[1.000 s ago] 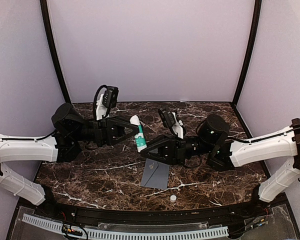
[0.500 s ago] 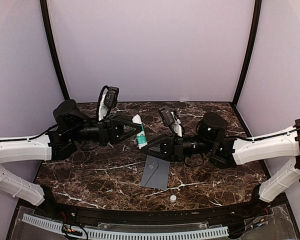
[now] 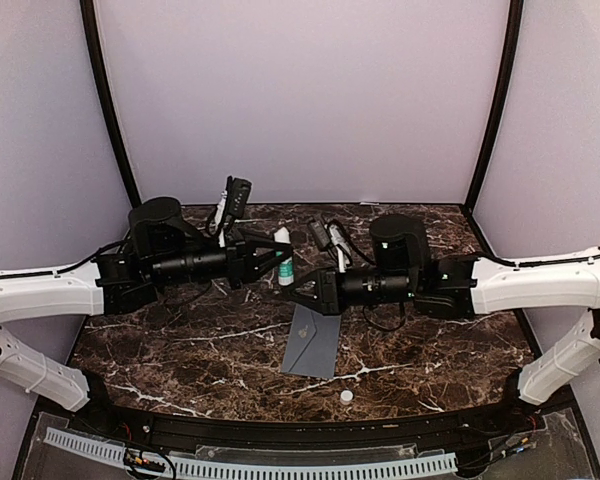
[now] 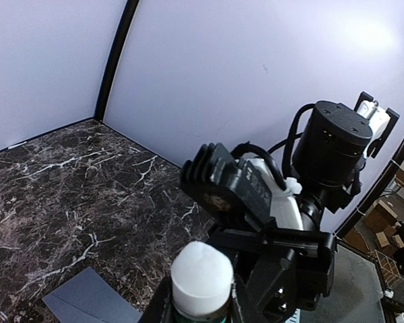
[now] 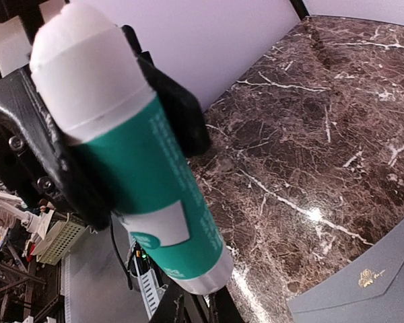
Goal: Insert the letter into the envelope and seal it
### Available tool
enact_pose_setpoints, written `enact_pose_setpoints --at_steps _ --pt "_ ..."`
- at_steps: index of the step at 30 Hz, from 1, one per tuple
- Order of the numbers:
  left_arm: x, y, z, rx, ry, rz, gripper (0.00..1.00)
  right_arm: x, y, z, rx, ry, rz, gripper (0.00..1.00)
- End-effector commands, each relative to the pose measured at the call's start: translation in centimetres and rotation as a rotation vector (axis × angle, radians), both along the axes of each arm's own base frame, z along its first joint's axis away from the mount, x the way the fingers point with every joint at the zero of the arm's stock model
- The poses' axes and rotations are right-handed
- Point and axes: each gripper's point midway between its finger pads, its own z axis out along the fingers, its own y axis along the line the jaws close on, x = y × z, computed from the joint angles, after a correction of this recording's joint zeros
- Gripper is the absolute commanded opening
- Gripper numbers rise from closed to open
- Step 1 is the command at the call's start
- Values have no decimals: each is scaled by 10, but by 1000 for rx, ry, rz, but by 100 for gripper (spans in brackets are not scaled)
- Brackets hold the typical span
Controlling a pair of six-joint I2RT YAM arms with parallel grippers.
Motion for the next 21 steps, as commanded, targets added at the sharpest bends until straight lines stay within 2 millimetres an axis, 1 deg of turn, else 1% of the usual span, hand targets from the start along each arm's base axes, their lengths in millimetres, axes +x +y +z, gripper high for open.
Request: enact_pose_setpoints --at_steps 1,2,3,4,5,6,7,8,11,14,15,16,17,18,20,21 --pt "-21 -11 -22 83 62 -43 0 40 -13 35 34 -115 -209 13" --pt "-17 -8 -21 80 71 -12 0 37 -14 36 48 -118 -196 15" --pt "-16 -6 -16 63 69 2 0 32 -17 37 63 -122 -180 18" --pt "-13 -3 -15 53 79 30 0 28 -20 41 85 -134 -161 24" --pt "-13 0 -5 23 70 40 0 21 -23 44 109 -147 -135 29" --pt "-12 2 -2 7 77 51 0 14 -26 49 139 -161 -98 35" --pt "-14 5 9 -28 64 49 0 7 -30 54 162 -176 -68 40" --pt "-16 5 15 -57 63 39 0 -2 -34 58 188 -191 -31 46" --pt "-29 7 34 -121 54 -25 0 -30 -47 78 281 -241 94 61" --pt "-44 5 50 -181 31 -113 0 -50 -55 93 363 -270 182 71" --pt "-53 4 52 -192 34 -165 0 -56 -56 97 388 -277 209 74" --pt "-58 4 62 -229 10 -195 0 -61 -56 101 412 -283 241 76" --pt "-67 4 64 -240 14 -247 0 -67 -57 105 435 -285 275 78" --pt "-71 5 72 -272 -7 -269 0 -72 -56 107 452 -282 304 79" --pt "-82 6 82 -304 -24 -330 0 -77 -50 111 465 -277 346 81" --pt "-87 7 84 -312 -24 -360 0 -79 -44 110 455 -277 364 82"
